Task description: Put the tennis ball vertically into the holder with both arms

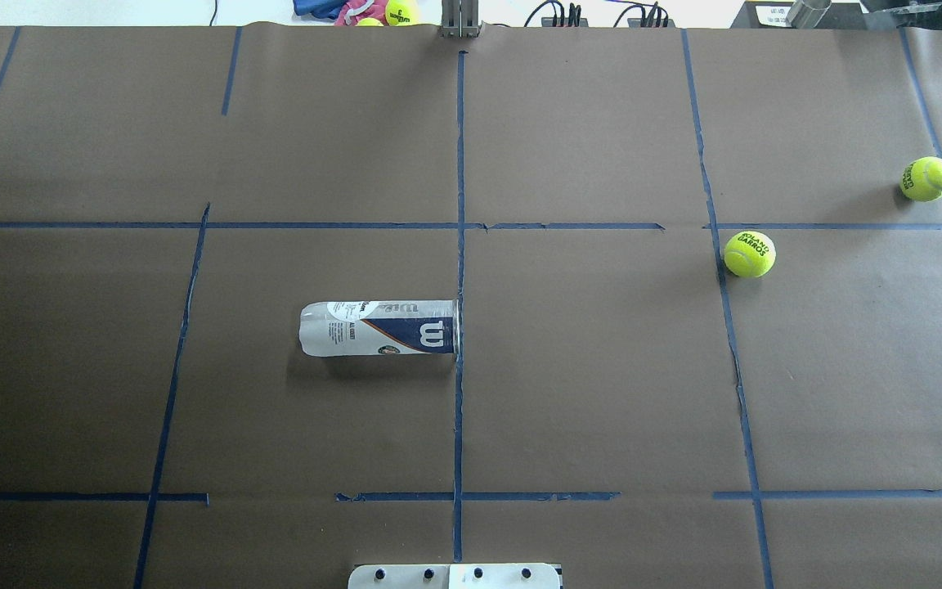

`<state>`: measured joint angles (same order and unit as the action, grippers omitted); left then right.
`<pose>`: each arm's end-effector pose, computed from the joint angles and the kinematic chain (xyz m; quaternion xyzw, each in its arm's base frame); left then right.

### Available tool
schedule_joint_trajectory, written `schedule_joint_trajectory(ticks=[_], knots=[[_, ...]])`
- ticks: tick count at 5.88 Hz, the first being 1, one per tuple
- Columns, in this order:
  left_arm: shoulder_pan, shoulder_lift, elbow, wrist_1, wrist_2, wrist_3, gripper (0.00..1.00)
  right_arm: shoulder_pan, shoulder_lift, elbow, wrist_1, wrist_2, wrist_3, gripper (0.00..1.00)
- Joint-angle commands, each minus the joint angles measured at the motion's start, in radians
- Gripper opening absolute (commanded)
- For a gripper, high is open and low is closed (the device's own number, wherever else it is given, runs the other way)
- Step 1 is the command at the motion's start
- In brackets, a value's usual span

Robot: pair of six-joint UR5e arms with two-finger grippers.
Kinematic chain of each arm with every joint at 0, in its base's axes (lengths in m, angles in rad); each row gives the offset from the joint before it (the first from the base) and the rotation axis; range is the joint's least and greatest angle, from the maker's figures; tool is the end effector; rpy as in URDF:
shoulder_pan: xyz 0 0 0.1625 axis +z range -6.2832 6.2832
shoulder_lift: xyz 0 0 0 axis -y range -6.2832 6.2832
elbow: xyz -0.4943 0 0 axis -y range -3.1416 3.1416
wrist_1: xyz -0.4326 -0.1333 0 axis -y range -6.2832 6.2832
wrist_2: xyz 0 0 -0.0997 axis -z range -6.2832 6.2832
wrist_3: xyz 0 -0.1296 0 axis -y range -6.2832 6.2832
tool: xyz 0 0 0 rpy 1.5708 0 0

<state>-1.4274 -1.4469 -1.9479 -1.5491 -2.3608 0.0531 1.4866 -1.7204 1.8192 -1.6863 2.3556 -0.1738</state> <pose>0.0272 -0.4767 0.6105 0.0892 0.3867 0.1342 0.9080 0.0033 -0.4569 0.7020 0.0094 -0.3824 -0.1157 0.9167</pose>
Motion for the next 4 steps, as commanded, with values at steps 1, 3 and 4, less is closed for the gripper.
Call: schedule_joint_trajectory(ticks=[1, 3, 4], knots=[[0.117, -0.003, -0.063, -0.212, 0.000, -0.007, 1.00, -0.006, 0.001, 0.000, 0.000, 0.001, 0.000, 1.00], [0.262, -0.070, -0.156, -0.223, 0.008, -0.036, 1.00, -0.006, 0.002, 0.000, 0.000, 0.001, 0.000, 1.00], [0.312, -0.155, -0.152, -0.223, 0.012, -0.184, 1.00, -0.006, 0.002, 0.002, 0.000, 0.002, 0.000, 1.00]])
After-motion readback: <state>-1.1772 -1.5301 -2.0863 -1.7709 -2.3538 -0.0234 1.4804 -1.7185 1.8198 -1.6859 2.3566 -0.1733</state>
